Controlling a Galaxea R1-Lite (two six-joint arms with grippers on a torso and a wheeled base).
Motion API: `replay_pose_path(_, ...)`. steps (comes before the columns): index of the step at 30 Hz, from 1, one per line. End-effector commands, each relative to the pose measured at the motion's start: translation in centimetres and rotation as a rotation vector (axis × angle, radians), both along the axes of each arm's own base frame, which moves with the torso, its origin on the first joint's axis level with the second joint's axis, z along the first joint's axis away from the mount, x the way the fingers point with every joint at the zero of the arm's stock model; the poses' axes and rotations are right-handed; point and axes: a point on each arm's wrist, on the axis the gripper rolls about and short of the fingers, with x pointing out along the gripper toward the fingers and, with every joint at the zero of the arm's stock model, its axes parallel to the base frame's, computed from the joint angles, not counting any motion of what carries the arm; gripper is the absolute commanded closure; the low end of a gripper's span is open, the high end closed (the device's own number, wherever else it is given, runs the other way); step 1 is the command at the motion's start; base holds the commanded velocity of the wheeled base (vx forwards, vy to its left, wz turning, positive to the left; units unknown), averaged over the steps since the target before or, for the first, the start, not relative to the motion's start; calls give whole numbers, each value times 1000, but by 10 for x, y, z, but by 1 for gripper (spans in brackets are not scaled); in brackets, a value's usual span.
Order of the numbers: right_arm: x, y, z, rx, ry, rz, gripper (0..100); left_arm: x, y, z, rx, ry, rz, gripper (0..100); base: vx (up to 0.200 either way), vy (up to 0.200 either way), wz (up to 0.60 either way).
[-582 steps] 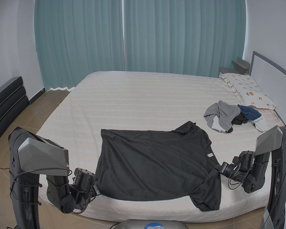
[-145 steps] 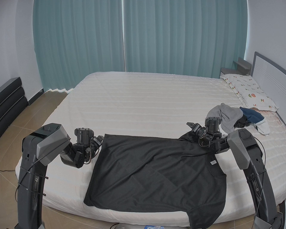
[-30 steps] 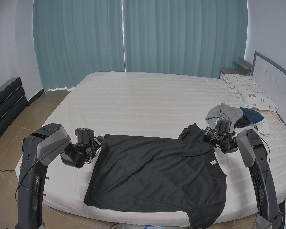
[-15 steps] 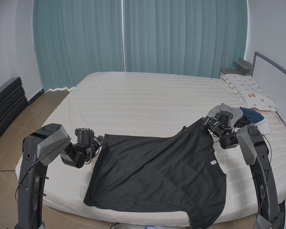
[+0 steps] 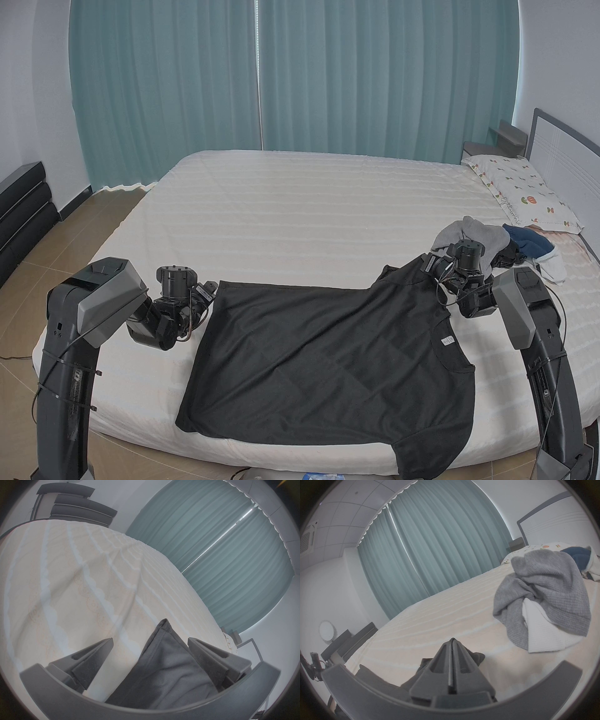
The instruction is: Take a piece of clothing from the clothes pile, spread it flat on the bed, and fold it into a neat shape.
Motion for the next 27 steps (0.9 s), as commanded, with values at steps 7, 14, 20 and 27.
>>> replay_pose_path(7, 1, 1, -1, -1, -66, -100, 100, 15, 2, 42, 23, -60, -20, 0, 0, 0, 0)
replay_pose_path(14, 1, 3, 5, 19, -74, -130, 100, 47, -15, 26, 79, -6, -104, 0, 0, 0, 0)
replay_pose_path(20, 0, 10, 0, 27, -61, -122, 100, 57, -35, -2, 83, 24, -139, 0, 0, 0, 0)
replay_pose_path(27, -1, 14, -3, 72, -52, -125, 100, 58, -40, -11, 102, 28, -120, 0, 0, 0, 0)
